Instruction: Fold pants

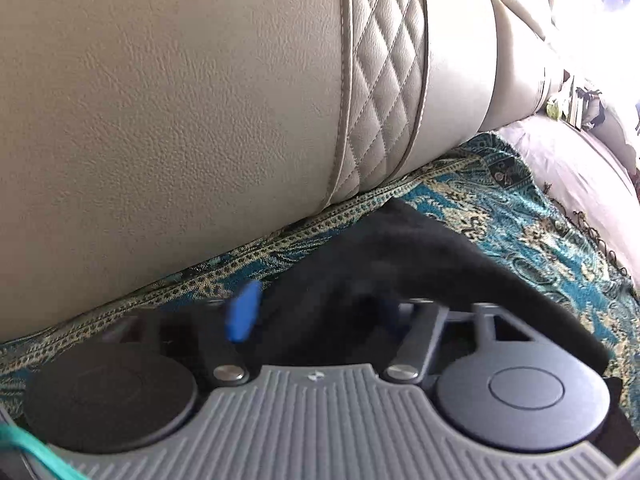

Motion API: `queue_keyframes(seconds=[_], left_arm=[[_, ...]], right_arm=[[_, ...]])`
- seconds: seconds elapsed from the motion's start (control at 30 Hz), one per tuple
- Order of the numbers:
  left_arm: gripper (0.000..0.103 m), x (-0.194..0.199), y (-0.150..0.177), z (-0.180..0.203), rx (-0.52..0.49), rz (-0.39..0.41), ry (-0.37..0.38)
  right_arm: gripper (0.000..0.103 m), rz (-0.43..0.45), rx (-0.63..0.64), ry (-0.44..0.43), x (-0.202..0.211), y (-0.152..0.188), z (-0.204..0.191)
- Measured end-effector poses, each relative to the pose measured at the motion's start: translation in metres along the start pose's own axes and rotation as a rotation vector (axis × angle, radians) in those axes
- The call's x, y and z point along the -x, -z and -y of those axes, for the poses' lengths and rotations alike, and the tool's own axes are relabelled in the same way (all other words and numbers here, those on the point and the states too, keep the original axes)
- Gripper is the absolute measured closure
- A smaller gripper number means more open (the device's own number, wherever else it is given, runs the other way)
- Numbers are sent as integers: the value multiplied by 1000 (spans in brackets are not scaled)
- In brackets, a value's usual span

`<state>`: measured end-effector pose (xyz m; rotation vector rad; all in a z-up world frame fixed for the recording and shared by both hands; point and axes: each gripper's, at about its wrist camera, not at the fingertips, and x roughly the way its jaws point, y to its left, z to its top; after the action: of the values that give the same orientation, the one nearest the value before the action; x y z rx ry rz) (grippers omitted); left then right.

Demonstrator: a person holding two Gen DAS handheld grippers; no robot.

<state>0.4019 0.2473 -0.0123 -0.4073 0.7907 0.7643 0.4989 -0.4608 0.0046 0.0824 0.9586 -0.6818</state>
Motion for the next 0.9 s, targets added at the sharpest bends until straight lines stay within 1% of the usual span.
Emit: queue_keyframes(seconds=[0.07,0.1,0.13,0.17,0.3,0.43,0.5,0.53,0.57,0.6,0.63,0.67,0.7,0.73,0.77,0.87,0.9], left_arm=[[0,1,0,0,-2,3,0],[0,1,0,0,-2,5,0],[0,1,1,0,-2,7,0],[0,3,1,0,-3,7,0],[0,5,1,-1,-2,9,0],[0,6,0,-3,4,10,6],[4,8,1,-5,6,15,7],[13,11,1,-6,9,23,2],[24,15,2,-7,9,32,5],[31,19,3,-7,-1,42,12],[47,24,4,-7,-19,52,10],[55,28,4,-7,-42,53,17],[58,32,4,-7,-56,52,27],[65,37,4,-7,-61,49,38],[68,42,4,-8,-60,44,49],[76,59,4,-11,-61,43,75],[77,66,4,-13,-65,45,82]], right_arm=[[72,-5,7,-5,5,-2,0],[76,-4,5,-14,6,-1,0],[84,-3,3,-21,9,-1,0],[90,-1,0,-30,11,0,1],[96,15,-38,-64,18,4,9],[97,31,-68,-90,27,10,23],[98,42,-67,-95,34,12,30],[98,48,-65,-96,38,13,33],[98,56,-64,-98,43,14,36],[98,64,-65,-101,48,16,40],[99,72,-67,-104,54,17,44],[99,78,-70,-107,59,18,49],[99,82,-74,-113,64,18,53],[99,85,-78,-117,68,20,58],[99,91,-83,-123,75,21,63],[98,116,-88,-124,96,24,79],[98,127,-91,-124,104,25,86]])
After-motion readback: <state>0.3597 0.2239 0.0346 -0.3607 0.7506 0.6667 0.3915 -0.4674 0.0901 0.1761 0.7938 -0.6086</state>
